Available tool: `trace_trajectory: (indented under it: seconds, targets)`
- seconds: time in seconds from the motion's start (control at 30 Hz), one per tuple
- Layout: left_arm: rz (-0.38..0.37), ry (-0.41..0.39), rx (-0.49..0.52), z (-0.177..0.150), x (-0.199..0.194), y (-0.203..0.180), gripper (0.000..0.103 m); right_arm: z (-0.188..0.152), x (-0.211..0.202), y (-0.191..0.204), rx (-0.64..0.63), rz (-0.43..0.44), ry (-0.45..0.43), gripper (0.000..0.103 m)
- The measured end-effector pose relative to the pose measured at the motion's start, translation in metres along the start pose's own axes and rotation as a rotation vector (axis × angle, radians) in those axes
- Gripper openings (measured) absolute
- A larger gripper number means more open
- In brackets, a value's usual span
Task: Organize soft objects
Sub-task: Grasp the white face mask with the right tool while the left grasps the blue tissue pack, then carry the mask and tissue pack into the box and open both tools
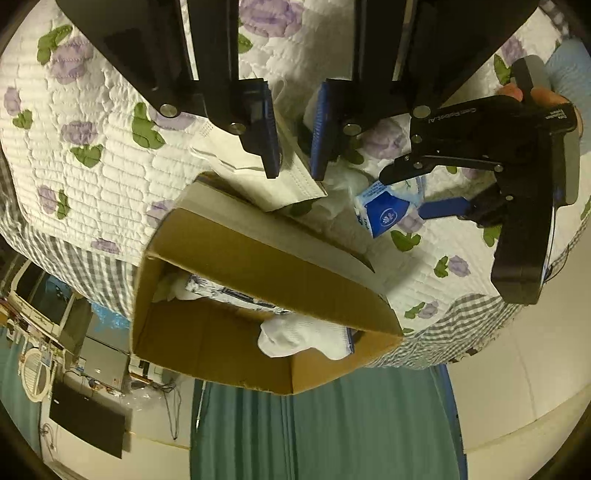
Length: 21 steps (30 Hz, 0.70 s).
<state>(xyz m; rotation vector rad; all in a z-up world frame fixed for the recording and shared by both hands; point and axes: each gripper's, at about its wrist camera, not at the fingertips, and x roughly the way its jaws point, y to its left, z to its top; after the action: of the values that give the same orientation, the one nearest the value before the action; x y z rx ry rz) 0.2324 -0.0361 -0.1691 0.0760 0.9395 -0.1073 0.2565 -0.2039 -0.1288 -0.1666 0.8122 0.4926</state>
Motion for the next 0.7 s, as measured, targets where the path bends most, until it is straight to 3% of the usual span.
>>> trace_trajectory:
  seconds: [0.1,0.2,0.7]
  targets:
    - [-0.017,-0.006,0.029,-0.002,-0.005,-0.007,0.034,-0.005,-0.007,-0.004,0.024,-0.005,-0.011,0.012]
    - [-0.018,-0.009,0.051,-0.004,-0.010,-0.013,0.026,-0.008,-0.013,-0.007,0.042,-0.023,-0.017,0.007]
    - [-0.034,-0.062,0.028,0.008,-0.049,0.000,0.010,-0.008,-0.062,-0.012,0.086,-0.045,-0.124,0.003]
